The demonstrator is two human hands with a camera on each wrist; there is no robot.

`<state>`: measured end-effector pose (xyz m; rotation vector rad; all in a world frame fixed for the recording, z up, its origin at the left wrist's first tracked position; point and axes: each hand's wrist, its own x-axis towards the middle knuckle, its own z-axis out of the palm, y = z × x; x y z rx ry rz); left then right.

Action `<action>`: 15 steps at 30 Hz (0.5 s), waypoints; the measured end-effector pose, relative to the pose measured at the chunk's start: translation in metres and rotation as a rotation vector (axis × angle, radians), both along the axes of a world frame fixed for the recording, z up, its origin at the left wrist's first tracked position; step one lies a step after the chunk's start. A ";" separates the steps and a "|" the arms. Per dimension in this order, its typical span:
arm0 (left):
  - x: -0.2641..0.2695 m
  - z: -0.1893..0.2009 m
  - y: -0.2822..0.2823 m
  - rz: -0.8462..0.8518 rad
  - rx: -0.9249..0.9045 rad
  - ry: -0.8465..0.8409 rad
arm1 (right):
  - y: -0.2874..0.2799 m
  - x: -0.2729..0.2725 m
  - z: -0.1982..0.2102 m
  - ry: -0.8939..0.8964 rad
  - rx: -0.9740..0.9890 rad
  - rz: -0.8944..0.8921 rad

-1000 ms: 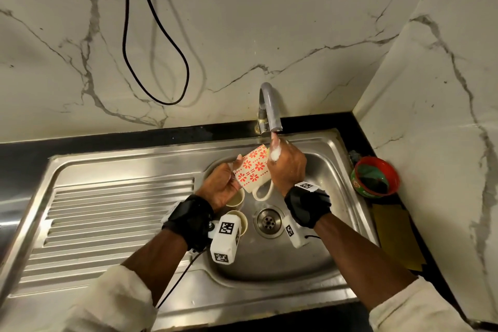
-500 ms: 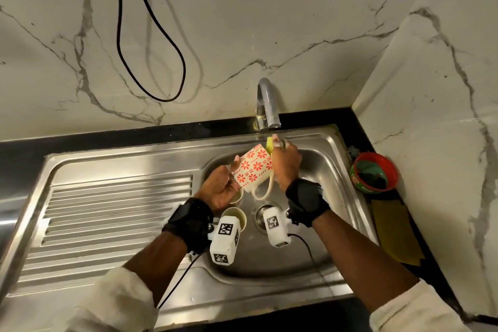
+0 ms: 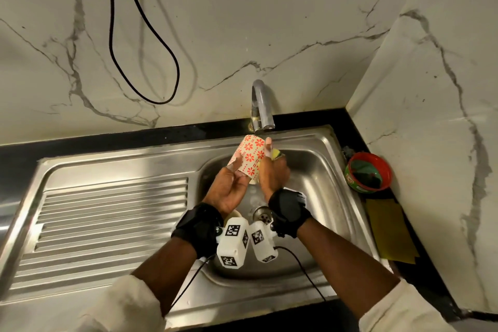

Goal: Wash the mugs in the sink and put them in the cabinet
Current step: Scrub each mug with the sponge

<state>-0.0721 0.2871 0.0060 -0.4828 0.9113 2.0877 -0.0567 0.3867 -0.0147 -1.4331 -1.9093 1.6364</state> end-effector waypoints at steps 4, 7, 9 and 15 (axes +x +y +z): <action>0.008 0.001 0.003 -0.030 0.082 0.001 | 0.022 0.002 0.000 0.021 0.015 -0.197; 0.004 0.002 0.003 -0.015 0.075 0.032 | 0.030 0.002 0.011 0.210 -0.530 -0.286; 0.002 0.001 0.002 -0.023 0.073 0.049 | 0.036 0.003 0.016 0.289 -0.774 -0.379; -0.005 0.001 -0.002 -0.021 0.150 0.029 | 0.023 -0.001 0.013 0.254 -0.279 -0.240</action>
